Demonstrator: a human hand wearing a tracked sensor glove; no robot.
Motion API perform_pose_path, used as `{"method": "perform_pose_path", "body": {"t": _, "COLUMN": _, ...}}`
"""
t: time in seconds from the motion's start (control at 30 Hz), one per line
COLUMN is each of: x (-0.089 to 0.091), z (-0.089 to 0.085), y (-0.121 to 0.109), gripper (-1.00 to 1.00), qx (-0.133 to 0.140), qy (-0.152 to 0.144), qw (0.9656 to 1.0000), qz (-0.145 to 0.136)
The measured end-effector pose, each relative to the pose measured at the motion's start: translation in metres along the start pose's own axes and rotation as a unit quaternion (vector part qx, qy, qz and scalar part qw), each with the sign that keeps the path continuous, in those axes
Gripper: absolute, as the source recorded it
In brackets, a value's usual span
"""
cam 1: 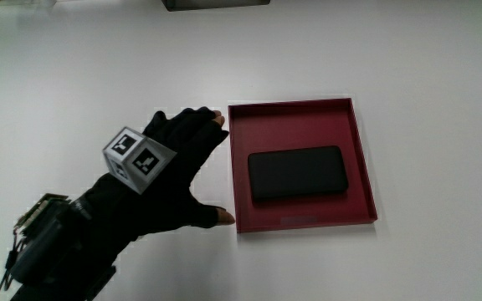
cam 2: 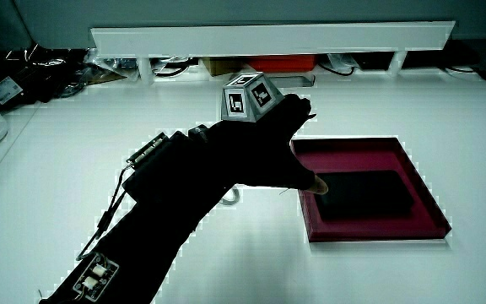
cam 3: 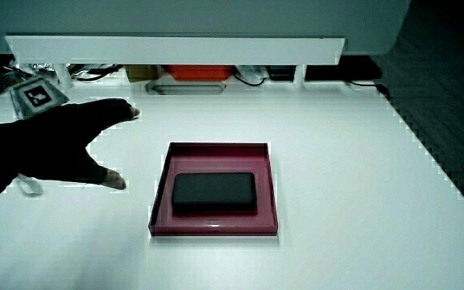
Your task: Pick battery from plate
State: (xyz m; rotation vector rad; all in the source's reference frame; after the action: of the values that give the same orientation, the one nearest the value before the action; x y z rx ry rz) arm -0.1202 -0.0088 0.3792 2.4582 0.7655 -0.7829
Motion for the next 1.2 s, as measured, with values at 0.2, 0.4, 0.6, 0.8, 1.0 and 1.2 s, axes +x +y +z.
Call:
{"method": "perform_pose_path", "body": {"t": 0.2, "x": -0.005, "z": -0.018, "y": 0.021, "gripper": 0.0, "qx": -0.012, "qy": -0.03, "qw": 0.9993, "qz": 0.016}}
{"method": "perform_pose_path", "body": {"t": 0.4, "x": -0.014, "z": -0.04, "y": 0.046, "gripper": 0.0, "qx": -0.02, "qy": -0.079, "qw": 0.9964, "qz": 0.022}}
{"method": "perform_pose_path", "body": {"t": 0.6, "x": -0.004, "z": -0.052, "y": 0.07, "gripper": 0.0, "qx": -0.03, "qy": -0.019, "qw": 0.999, "qz": 0.028}}
{"method": "perform_pose_path", "body": {"t": 0.8, "x": 0.0, "z": -0.081, "y": 0.092, "gripper": 0.0, "qx": -0.052, "qy": -0.024, "qw": 0.9975, "qz": 0.043}}
{"method": "perform_pose_path", "body": {"t": 1.0, "x": 0.006, "z": -0.106, "y": 0.108, "gripper": 0.0, "qx": -0.074, "qy": -0.006, "qw": 0.9956, "qz": 0.058}}
{"method": "perform_pose_path", "body": {"t": 1.2, "x": 0.002, "z": -0.132, "y": 0.12, "gripper": 0.0, "qx": -0.102, "qy": 0.004, "qw": 0.9911, "qz": 0.086}}
